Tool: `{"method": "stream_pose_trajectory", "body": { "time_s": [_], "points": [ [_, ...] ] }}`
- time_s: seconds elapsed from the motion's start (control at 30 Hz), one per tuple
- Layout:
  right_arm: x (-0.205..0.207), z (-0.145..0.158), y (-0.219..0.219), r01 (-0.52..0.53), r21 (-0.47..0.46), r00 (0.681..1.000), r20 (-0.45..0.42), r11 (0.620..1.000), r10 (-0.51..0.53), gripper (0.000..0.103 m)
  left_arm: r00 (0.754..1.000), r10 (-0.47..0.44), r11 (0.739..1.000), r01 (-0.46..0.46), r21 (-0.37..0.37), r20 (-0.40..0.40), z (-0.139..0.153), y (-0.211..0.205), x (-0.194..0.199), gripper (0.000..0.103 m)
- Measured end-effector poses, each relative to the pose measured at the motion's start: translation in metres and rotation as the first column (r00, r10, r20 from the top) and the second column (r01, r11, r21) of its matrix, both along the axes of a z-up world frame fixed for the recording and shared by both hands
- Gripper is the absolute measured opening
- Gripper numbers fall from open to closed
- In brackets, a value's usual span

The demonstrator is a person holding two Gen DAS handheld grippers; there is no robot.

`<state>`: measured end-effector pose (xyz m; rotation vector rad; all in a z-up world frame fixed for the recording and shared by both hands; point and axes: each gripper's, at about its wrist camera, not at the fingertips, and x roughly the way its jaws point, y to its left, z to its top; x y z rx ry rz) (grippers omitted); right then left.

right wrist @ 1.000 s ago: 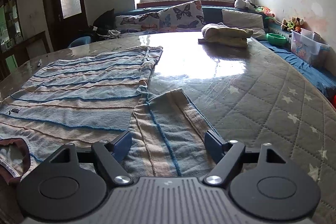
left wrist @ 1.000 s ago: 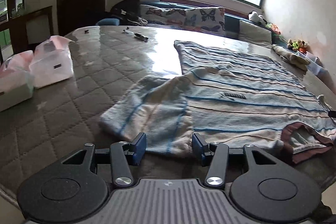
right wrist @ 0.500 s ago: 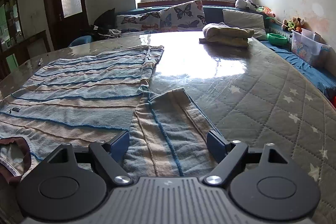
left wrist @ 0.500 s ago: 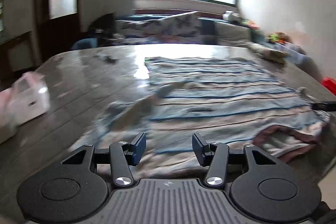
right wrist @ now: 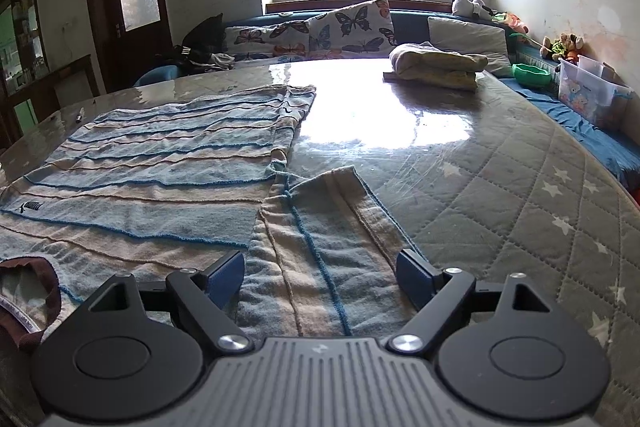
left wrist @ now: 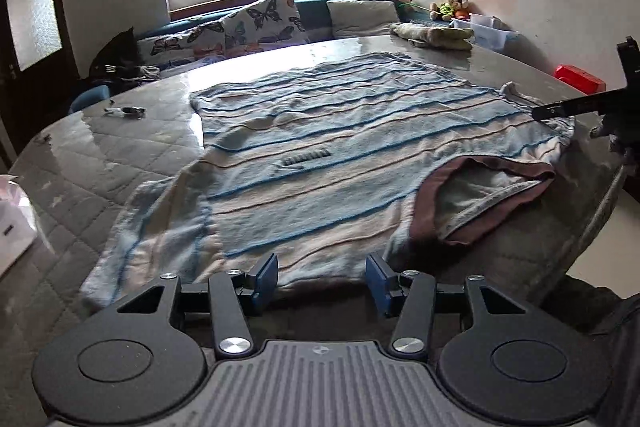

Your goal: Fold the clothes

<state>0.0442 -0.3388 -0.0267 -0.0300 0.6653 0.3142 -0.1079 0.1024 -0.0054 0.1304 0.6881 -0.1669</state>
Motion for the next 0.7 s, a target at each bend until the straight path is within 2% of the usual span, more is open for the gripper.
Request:
{"method": "stream_pose_trajectory", "body": {
  "time_s": [0.17,0.3,0.4,0.6,0.7],
  "points": [
    [0.000,0.000,0.001,0.006,0.001,1.000,0.001,1.000,-0.006,0.086,0.999,0.017,0.999,-0.015,-0.034,0.039,0.006,-0.001,0.011,0.052],
    [-0.001,0.001,0.000,0.008,0.000,1.000,0.000,1.000,-0.008,0.086,1.000,-0.010,1.000,0.009,-0.016,-0.006,-0.006,-0.007,0.016,0.052],
    [-0.002,0.002,-0.001,0.015,-0.003,1.000,0.003,1.000,-0.015,0.086,1.000,0.001,1.000,-0.001,-0.023,-0.002,-0.005,-0.003,0.013,0.053],
    [-0.004,0.007,-0.009,0.066,0.012,0.998,0.023,0.998,-0.066,0.086,0.998,0.029,0.999,-0.028,-0.026,0.060,0.007,-0.006,0.023,0.068],
    [-0.005,0.009,-0.017,0.096,0.015,0.995,0.032,0.995,-0.096,0.086,0.996,0.022,0.999,-0.019,-0.032,0.092,0.012,-0.015,0.030,0.080]
  ]
}}
